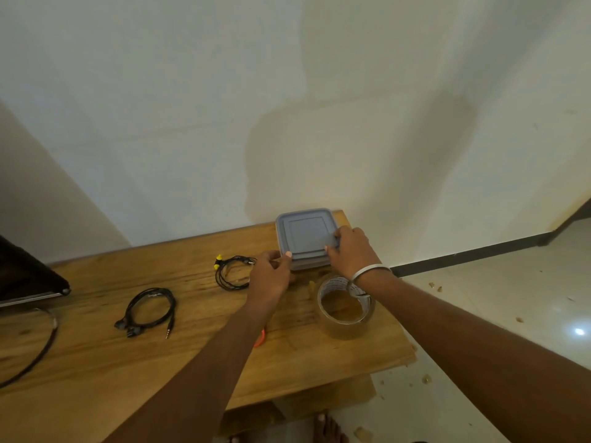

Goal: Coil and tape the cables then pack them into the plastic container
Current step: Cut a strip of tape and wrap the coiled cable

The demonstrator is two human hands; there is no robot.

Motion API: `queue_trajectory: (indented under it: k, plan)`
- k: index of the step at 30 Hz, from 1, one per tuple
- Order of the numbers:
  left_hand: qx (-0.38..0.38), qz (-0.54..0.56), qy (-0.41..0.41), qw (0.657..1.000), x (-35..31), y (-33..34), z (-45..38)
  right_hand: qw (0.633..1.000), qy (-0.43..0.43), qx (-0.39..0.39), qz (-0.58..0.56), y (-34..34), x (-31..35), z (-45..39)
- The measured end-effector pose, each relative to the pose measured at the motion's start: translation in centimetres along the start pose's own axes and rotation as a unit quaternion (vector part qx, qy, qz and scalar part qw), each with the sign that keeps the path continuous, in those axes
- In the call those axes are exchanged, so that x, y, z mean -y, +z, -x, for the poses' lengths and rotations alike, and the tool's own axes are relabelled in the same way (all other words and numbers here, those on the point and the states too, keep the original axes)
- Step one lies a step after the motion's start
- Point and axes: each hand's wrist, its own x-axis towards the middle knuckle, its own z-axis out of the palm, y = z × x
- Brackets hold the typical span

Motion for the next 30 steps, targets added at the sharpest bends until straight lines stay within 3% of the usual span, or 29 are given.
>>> queue_trajectory:
  k: [13, 18, 22, 30]
  plan:
    - [0.021, 0.022, -0.038, 0.999, 0.6, -1.5, 2.0, 0.999, -0.021, -0.005, 0.037, 0.0, 0.3, 2.0]
    - [0.020, -0.024, -0.026, 0.999, 1.5, -1.9, 3.6, 0.992, -0.101, -0.043, 0.059, -0.4, 0.5, 3.3]
    - [0.024, -0.061, 0.004, 0.998, 2.3, -1.4, 5.0, 0.971, -0.155, 0.043, 0.178, 0.3, 0.6, 4.7]
    - [0.054, -0.014, 0.039, 0.998, 3.2, -1.5, 7.2, 0.954, -0.062, 0.121, 0.268, 1.1, 1.5, 5.7]
